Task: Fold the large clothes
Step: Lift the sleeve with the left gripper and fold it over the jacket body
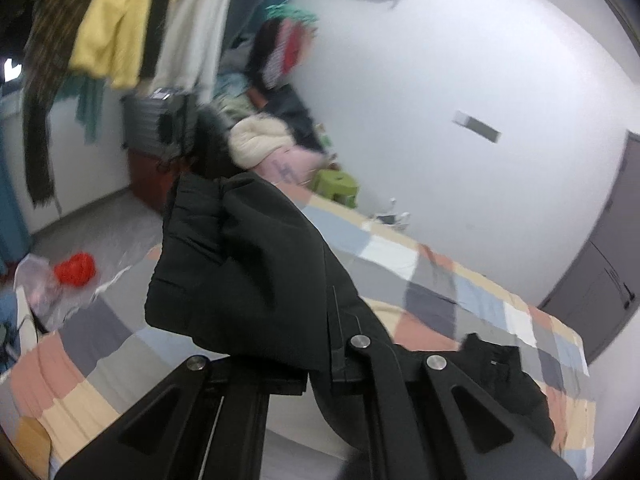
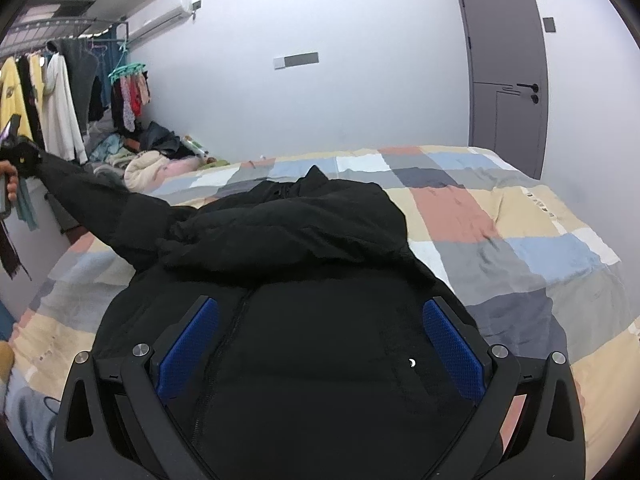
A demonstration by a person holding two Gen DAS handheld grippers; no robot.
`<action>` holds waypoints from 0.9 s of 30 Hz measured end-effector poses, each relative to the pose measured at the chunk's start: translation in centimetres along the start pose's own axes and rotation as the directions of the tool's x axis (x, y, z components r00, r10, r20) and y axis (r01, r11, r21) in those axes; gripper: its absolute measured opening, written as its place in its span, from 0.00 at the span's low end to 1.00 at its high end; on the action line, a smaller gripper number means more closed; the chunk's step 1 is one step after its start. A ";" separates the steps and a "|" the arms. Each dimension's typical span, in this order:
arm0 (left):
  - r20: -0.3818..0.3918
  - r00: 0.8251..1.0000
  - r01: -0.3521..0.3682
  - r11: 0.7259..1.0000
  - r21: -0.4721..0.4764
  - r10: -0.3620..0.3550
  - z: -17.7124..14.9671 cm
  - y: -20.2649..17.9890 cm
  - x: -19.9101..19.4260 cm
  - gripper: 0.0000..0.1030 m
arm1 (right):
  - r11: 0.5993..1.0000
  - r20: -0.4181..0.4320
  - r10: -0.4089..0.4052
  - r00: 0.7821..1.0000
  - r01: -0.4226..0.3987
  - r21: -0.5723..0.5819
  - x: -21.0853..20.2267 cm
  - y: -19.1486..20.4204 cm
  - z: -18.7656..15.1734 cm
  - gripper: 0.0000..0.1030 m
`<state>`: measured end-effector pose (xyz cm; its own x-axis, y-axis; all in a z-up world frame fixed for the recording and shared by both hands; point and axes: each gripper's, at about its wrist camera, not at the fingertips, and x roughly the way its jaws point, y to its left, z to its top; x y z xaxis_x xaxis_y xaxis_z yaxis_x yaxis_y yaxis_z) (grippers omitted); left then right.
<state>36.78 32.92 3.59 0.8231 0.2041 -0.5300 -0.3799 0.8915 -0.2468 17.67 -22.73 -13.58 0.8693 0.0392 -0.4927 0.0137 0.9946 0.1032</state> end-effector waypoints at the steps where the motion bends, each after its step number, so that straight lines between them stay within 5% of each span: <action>1: 0.006 1.000 0.014 1.000 0.022 -0.014 0.1 -1.6 -0.8 0.03 | 1.000 0.001 -0.001 1.000 0.001 0.005 -0.1 -0.3 0.0 1.00; 12: 0.030 0.989 0.132 0.963 0.234 -0.143 -3.3 -17.4 -6.0 0.03 | 0.999 0.021 0.014 1.000 -0.015 0.042 -1.4 -2.9 -0.2 1.00; 27: -0.128 0.941 0.338 0.837 0.429 -0.315 -16.2 -37.3 -4.6 0.03 | 0.998 0.047 0.012 0.999 -0.015 0.055 -1.9 -4.7 -0.1 1.00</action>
<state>40.35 -7.87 2.07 0.8397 -0.1402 -0.5247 0.1416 0.9892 -0.0377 15.93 -27.50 -13.19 0.8916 0.0468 -0.4504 0.0279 0.9871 0.1579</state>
